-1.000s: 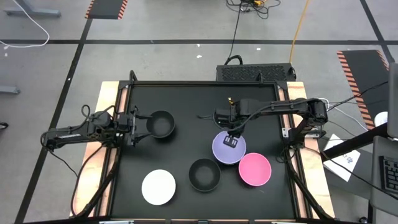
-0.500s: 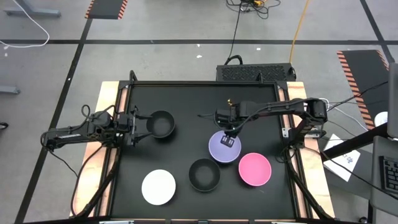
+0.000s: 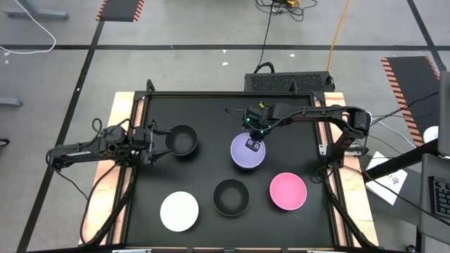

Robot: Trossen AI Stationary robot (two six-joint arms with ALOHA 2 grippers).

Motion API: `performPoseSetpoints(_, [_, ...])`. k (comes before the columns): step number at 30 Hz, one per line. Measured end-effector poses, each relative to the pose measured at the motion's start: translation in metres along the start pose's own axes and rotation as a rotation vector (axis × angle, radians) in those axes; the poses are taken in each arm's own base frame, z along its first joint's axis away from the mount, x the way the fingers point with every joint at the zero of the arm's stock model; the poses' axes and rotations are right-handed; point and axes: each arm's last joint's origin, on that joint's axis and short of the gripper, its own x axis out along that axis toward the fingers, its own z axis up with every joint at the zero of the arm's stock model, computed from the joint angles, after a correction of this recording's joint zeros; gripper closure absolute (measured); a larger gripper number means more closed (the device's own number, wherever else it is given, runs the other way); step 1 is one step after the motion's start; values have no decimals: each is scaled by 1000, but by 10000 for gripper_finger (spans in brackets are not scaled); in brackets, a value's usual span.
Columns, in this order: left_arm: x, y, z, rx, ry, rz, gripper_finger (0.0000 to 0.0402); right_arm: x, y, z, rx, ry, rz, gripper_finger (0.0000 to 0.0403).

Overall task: Nest bowls inside each other
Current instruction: Stack the purple bowl on top of the right black bowl

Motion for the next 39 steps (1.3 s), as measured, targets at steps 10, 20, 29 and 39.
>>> performPoseSetpoints(10, [0,0,0,-5,0,0,53,-25,-22,21,6,-55,-17,402])
performPoseSetpoints(20, [0,0,0,-11,1,0,52,-48,-15,25,11,13,34,402])
performPoseSetpoints(29, [0,0,0,-11,0,0,52,-48,-13,24,26,37,142,402])
performPoseSetpoints(39, [0,0,0,-4,3,0,53,-27,-17,27,47,94,90,402])
